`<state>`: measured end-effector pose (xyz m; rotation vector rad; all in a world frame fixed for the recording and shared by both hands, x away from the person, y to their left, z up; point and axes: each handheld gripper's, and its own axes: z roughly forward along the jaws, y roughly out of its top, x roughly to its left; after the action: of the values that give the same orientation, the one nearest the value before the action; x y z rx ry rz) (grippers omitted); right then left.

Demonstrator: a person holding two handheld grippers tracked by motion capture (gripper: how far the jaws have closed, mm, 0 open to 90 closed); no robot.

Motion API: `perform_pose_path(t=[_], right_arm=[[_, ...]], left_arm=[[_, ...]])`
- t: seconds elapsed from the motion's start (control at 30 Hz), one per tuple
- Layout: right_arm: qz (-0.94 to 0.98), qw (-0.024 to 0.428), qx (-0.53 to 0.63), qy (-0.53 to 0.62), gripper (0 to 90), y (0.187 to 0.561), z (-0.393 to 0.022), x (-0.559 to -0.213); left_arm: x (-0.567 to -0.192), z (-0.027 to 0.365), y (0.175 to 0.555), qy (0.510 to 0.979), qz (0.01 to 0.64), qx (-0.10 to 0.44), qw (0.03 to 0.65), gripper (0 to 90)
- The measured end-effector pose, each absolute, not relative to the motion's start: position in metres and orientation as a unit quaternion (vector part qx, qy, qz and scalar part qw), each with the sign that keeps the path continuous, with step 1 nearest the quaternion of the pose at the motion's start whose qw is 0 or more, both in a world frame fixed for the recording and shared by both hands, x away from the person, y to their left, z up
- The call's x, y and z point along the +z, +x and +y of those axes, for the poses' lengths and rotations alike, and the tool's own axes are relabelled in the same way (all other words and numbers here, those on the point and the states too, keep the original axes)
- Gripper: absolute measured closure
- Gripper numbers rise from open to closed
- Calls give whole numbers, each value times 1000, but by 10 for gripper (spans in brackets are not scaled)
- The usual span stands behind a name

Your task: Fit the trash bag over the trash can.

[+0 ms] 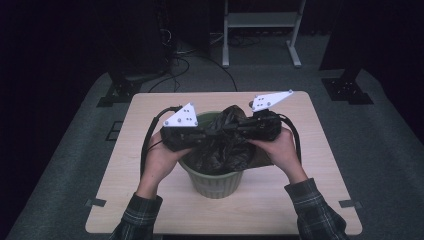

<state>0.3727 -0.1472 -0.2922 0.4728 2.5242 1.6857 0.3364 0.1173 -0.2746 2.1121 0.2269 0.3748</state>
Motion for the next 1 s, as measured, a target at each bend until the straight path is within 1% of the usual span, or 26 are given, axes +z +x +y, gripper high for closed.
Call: perform_pose_path(t=[0.2,0.33,0.4,0.47,0.53,0.67,0.73,0.77,0.83,1.0], right_arm=[[823,45,543,163,900,368,-161,-293],[819,40,548,165,900,368,-167,-295],[820,40,547,164,900,368,-165,-295],[820,39,547,162,900,369,-161,-296],[822,39,546,160,900,369,-158,-296],[824,37,545,155,900,369,-152,-295],[824,36,545,152,900,368,-151,-295],[823,37,546,151,900,367,-150,-294],[824,36,546,151,900,367,-151,-294],[823,40,546,153,900,365,-161,-293]], left_arm=[[-281,144,335,860,117,165,468,900],[-281,155,334,848,122,158,492,899],[-279,151,334,841,119,157,504,826],[-276,143,333,843,102,153,505,769],[-273,133,331,845,86,148,506,741],[-270,114,333,847,76,149,504,691],[-271,107,336,850,72,144,501,695],[-271,104,337,851,69,141,501,725],[-272,101,337,854,70,136,498,894],[-275,105,338,863,86,145,477,900]])
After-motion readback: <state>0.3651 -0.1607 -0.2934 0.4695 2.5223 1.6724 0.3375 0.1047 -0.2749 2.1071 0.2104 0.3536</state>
